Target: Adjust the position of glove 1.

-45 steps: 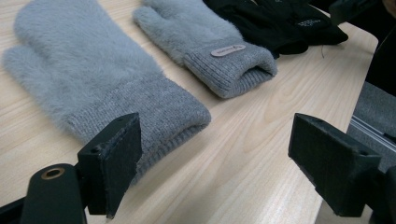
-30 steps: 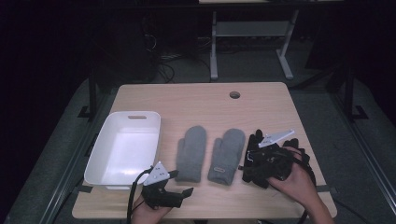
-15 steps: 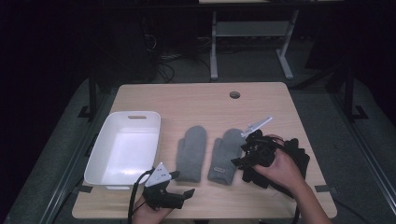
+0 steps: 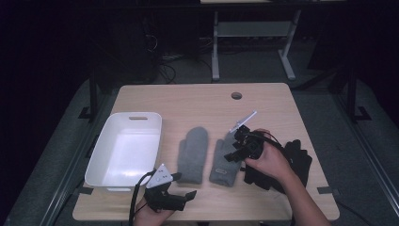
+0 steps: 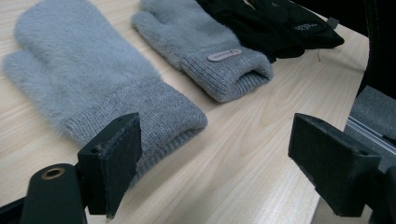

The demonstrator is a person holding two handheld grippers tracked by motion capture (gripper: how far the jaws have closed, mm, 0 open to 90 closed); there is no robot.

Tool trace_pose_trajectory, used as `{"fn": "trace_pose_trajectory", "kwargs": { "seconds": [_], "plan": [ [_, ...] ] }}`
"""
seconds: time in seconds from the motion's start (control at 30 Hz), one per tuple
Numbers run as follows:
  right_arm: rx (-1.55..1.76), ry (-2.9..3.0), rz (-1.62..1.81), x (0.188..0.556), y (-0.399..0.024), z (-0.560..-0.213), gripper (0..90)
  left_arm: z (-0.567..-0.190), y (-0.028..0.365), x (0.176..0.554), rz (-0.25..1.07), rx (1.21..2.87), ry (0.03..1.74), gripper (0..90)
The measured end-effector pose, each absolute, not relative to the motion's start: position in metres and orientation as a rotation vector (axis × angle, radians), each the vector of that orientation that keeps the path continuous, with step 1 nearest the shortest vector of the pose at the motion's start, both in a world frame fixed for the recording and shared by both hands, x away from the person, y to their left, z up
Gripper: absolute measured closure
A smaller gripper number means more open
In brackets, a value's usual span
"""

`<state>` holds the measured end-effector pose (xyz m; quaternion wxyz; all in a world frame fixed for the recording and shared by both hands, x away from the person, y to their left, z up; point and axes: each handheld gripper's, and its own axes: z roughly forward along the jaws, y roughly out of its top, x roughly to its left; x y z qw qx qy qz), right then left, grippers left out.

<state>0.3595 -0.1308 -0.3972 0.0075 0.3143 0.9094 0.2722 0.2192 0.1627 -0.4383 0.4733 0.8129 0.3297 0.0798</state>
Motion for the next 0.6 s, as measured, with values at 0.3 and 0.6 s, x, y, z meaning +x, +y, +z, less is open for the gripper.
{"fn": "trace_pose_trajectory", "kwargs": {
  "seconds": [0.3,0.6],
  "plan": [
    [0.991,2.882,0.725,0.378,-0.121,-0.42,40.5,-0.438,0.163,0.219,0.19,1.98,0.803,17.3],
    [0.914,2.898,0.578,0.376,-0.111,-0.437,43.2,-0.438,0.162,0.218,0.186,1.982,0.801,17.3]
  ]
}}
